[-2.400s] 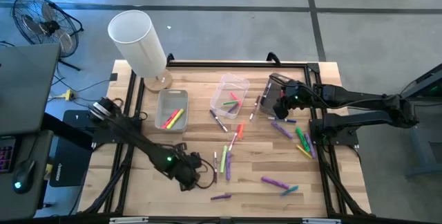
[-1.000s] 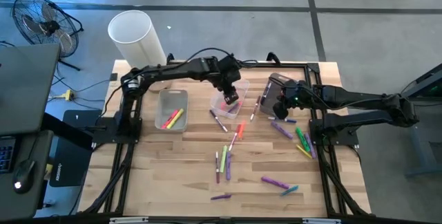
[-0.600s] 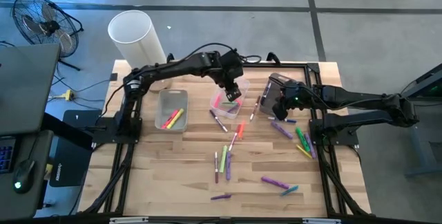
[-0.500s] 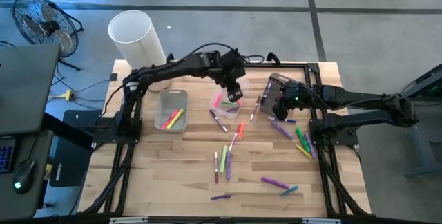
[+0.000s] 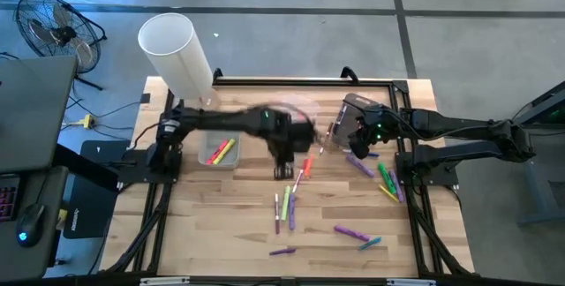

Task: Pick & Place Markers
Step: Put the brown marker into the black bin

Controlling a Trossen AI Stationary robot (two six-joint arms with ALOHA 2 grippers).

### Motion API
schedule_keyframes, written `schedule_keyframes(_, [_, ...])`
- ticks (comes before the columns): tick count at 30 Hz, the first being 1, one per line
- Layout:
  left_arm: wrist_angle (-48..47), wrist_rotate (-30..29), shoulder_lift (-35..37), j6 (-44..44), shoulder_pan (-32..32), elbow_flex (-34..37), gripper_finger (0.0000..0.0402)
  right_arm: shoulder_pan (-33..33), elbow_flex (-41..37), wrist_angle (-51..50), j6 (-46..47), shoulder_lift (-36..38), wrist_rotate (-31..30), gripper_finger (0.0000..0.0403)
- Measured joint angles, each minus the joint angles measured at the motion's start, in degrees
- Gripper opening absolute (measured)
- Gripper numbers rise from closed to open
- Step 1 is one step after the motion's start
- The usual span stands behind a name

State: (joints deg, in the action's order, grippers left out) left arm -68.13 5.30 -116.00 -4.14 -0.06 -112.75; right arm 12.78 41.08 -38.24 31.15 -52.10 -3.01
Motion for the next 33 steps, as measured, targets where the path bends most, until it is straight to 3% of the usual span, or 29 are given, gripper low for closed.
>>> schedule_keyframes(5, [8.2,-1.5,5.4,-1.1,-2.9,12.7,0.0001,0.0,0.0,0.0,1.3,0.0,-0.1,0.0000])
schedule_keyframes(8, [13.1,-1.7,11.8,-3.6,-3.1,24.3,0.0001,0.0,0.0,1.0,3.7,-0.1,-1.1,0.0000])
schedule_keyframes(10, [21.3,-1.4,16.0,-5.1,-3.0,31.3,0.0001,0.0,0.0,2.3,5.0,-0.2,-2.1,0.0000])
schedule_keyframes(14, [28.4,-1.5,29.2,-6.7,-3.0,46.0,0.0000,-1.2,0.0,6.0,8.2,-1.1,-4.7,0.0000])
schedule_keyframes(20, [35.5,-3.6,48.4,-7.0,-2.8,63.1,0.0000,-8.9,4.6,7.6,18.4,-7.5,-14.8,0.0000])
schedule_keyframes(26, [32.6,-5.9,62.6,-6.1,-1.7,71.5,0.0000,-17.5,18.1,-2.8,28.5,-21.6,-22.0,0.0000])
schedule_keyframes(33, [30.8,-7.2,71.6,-2.9,-1.8,73.7,0.0000,-23.7,36.1,-26.3,49.5,-41.0,-18.0,0.0000])
